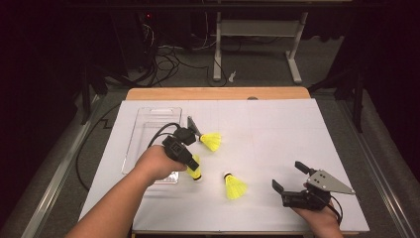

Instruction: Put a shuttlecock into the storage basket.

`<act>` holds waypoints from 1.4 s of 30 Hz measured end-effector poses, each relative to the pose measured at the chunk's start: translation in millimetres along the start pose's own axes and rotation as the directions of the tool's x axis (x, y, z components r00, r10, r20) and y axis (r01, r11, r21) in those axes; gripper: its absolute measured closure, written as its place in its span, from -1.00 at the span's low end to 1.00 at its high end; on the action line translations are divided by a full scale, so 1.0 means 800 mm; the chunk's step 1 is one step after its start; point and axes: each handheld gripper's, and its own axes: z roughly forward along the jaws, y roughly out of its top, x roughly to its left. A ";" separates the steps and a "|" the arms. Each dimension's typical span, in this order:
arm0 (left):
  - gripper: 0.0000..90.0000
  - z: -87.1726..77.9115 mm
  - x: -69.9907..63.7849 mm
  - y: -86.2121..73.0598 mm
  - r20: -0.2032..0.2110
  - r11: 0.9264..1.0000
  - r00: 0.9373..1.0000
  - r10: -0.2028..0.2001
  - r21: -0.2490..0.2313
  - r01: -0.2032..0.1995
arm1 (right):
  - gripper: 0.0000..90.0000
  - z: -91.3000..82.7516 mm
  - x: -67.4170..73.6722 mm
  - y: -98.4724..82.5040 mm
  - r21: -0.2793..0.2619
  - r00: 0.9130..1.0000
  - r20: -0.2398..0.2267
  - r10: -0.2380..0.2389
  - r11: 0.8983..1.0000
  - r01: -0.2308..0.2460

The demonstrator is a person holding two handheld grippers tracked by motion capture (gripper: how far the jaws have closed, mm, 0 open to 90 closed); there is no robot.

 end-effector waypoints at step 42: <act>0.97 -0.111 0.015 -0.042 -0.098 0.991 0.992 -0.076 -0.113 0.065 | -0.98 0.002 0.002 -0.001 0.006 1.000 -0.001 -0.006 1.000 0.006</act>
